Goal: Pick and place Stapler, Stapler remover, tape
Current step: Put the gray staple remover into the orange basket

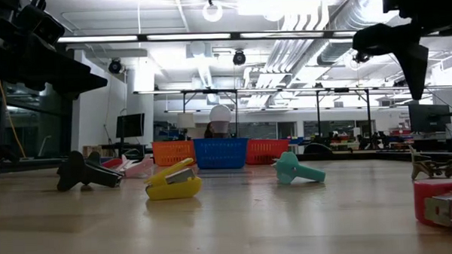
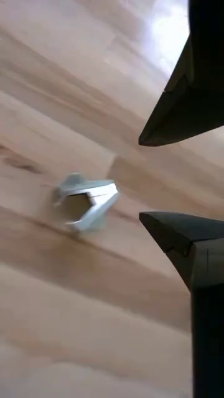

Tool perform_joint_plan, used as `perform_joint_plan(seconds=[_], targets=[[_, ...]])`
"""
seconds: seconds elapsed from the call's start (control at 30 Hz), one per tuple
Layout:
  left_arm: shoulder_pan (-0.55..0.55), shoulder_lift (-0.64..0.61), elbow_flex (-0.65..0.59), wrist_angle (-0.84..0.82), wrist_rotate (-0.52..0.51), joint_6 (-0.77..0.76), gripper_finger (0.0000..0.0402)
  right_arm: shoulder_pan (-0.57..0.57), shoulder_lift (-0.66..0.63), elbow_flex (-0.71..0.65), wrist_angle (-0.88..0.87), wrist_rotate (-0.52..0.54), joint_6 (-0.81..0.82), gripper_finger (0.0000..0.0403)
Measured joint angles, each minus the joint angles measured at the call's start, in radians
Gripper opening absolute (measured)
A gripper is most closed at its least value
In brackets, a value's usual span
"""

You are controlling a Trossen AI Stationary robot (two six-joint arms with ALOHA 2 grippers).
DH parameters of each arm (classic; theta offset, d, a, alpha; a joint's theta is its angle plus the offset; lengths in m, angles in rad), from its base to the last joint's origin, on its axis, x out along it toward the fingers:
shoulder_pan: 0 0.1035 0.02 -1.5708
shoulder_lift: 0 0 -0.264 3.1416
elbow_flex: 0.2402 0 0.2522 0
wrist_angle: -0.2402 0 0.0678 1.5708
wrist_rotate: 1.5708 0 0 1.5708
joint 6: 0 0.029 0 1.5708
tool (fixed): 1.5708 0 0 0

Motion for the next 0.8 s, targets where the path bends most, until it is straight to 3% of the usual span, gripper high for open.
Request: perform_joint_plan(seconds=[0.13,0.4,0.6,0.8], targets=[[0.000,0.000,0.000,0.000,0.000,0.000,0.0246,0.000,-0.036,-0.050,0.016,0.027,-0.062,0.0174],[0.000,0.000,0.000,0.000,0.000,0.000,0.0246,-0.007,-0.099,-0.252,0.239,0.023,-0.236,0.0174],[0.000,0.000,0.000,0.000,0.000,0.000,0.0246,-0.017,-0.110,-0.370,0.444,-0.060,-0.329,0.0174],[0.000,0.000,0.000,0.000,0.000,0.000,0.0246,-0.038,-0.110,-0.420,0.541,-0.055,-0.401,0.0174]])
